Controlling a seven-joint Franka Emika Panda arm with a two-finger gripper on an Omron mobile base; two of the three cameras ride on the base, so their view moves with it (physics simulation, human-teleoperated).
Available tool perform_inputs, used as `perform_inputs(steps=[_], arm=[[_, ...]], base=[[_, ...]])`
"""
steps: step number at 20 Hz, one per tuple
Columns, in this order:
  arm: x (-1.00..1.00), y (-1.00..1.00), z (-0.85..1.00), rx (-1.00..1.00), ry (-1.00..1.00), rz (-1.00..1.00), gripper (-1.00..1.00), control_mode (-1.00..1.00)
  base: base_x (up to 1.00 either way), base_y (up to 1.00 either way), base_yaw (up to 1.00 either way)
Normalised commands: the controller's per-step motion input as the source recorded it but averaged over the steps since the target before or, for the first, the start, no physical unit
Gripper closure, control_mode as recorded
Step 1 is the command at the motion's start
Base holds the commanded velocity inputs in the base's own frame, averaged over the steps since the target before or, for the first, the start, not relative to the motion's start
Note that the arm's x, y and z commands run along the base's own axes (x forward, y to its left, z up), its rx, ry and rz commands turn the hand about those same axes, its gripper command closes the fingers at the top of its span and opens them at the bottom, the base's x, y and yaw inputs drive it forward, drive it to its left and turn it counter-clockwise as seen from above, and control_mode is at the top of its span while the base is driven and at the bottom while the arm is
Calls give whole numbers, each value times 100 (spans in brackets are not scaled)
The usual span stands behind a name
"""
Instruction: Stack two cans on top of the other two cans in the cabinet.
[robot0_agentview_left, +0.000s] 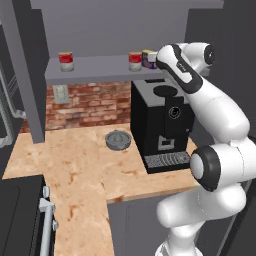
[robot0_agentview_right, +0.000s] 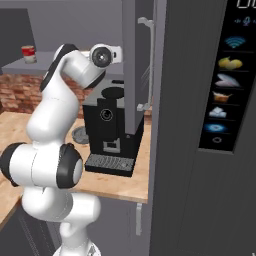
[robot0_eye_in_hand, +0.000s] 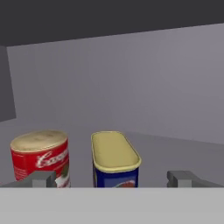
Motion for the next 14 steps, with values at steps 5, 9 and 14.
perform_inputs(steps=[5, 9, 14], arm=[[13, 0, -2, 0, 3, 0, -100, -100], [7, 0, -5, 0, 6, 0, -100, -100], [1, 0, -6, 0, 6, 0, -100, -100]], base=[[0, 0, 0], [0, 0, 0], [0, 0, 0]])
